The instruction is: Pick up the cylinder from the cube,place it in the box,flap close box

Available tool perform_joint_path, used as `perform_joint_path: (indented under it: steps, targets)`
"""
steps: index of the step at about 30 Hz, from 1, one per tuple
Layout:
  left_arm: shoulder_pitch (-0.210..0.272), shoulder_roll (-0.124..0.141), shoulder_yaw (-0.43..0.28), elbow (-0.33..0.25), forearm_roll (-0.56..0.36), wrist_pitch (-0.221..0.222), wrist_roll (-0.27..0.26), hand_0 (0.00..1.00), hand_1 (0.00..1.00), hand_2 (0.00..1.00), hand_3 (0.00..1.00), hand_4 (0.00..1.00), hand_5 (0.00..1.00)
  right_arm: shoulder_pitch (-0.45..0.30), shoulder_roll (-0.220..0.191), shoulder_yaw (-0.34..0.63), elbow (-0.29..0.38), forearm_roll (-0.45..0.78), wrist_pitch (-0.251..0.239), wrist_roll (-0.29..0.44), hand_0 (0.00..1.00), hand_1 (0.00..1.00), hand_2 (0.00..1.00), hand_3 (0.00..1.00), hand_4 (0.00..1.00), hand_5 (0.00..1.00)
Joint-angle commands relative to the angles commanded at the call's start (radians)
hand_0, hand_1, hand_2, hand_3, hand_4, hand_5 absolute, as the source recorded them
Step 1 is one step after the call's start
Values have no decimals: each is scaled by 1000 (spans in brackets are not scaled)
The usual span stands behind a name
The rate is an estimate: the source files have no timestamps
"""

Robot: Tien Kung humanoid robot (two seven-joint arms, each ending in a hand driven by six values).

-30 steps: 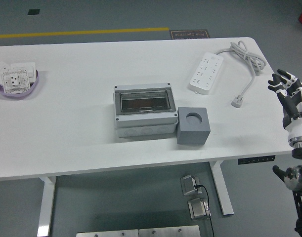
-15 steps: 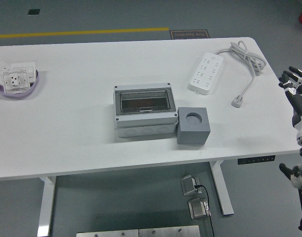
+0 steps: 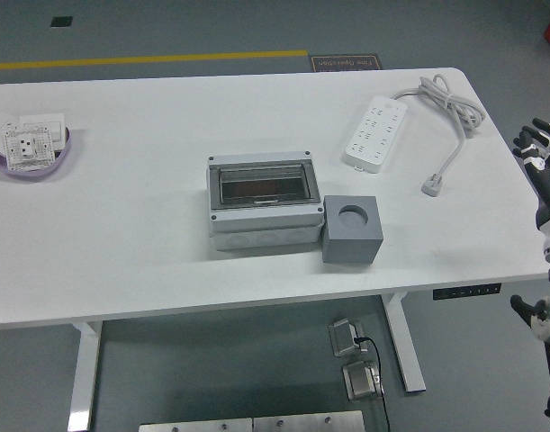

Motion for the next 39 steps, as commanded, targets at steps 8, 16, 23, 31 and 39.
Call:
perform_joint_path:
  steps: [8,16,23,31,39]
  targets:
    - [5,-9,-6,0,7,-1,5,694,684,688,809,735,367,-3,8,7,1,0,-2,2,687,648,700,713,823,302]
    - [1,-5,-8,0,4,1,4,694,685,688,809,735,367,-5,8,9,0,-13,-8,0,685,648,699,712,821,302]
    - [3,-8,-10,0,4,1,6,694,685,688,809,736,367,-5,14,3,-12,-4,-22,9,685,648,699,711,821,299]
    - [9,-10,-16,0,10,2,11,694,685,688,809,736,367,1,16,-16,-34,37,-79,30,684,647,699,707,820,294]
    - [11,-12,-25,0,15,4,13,694,684,687,809,735,367,16,14,-43,-2,-91,-151,-40,648,622,678,678,790,258]
